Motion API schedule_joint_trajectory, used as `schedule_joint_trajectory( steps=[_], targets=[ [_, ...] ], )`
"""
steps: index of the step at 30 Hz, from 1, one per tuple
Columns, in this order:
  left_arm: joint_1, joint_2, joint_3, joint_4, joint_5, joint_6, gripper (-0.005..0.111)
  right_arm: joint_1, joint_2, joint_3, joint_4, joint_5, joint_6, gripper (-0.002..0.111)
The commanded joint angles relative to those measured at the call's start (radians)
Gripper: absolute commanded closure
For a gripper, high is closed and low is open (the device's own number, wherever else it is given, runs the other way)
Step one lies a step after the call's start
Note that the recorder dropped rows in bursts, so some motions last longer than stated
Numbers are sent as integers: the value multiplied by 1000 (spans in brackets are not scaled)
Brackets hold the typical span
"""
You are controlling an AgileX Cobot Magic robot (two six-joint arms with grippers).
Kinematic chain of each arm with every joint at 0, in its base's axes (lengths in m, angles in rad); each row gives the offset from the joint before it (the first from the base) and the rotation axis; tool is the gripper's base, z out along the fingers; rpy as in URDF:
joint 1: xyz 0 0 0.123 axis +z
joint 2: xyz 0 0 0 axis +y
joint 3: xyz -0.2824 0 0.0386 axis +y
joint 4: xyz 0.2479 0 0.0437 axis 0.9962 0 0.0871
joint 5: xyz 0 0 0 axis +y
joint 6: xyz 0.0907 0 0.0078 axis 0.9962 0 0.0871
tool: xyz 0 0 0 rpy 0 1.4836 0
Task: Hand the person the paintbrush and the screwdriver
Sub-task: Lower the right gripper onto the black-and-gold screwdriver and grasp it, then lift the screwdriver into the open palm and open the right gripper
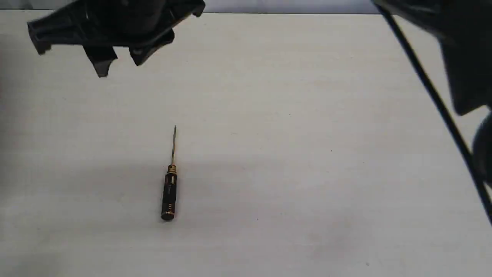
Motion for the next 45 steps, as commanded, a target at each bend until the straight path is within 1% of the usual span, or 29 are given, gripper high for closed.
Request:
schedule_joint_trajectory(
  steps=[1, 12, 19, 20, 22, 24, 25, 26, 36, 40, 45],
  targets=[
    [-8, -2, 2, 0, -6, -2, 107, -5, 52, 41, -1, 14, -1, 64],
    [-8, -2, 2, 0, -6, -2, 107, -5, 241, 198, -13, 14, -3, 63],
    [-8, -2, 2, 0, -6, -2, 107, -5, 305, 217, -20, 14, -5, 64],
    [-8, -2, 2, 0, -6, -2, 107, -5, 308, 217, -29, 14, -5, 66],
    [-8, -2, 2, -3, -4, -2, 107, -5, 308, 213, -54, 14, -12, 79],
    [-8, -2, 2, -3, -6, -2, 107, -5, 290, 186, -96, 14, -23, 95],
    [-8, -2, 2, -3, -6, -2, 107, -5, 276, 179, -102, 14, -25, 101],
    [-8, -2, 2, -3, -6, -2, 107, -5, 257, 170, -104, 14, -25, 104],
    [-8, -2, 2, -3, -6, -2, 107, -5, -8, -29, -68, 14, -28, 104],
    [-8, -2, 2, -3, -6, -2, 107, -5, -58, -44, -72, 14, -28, 104],
    [-8, -2, 2, -3, -6, -2, 107, -5, -24, -44, -68, -122, -30, 104]
  ],
)
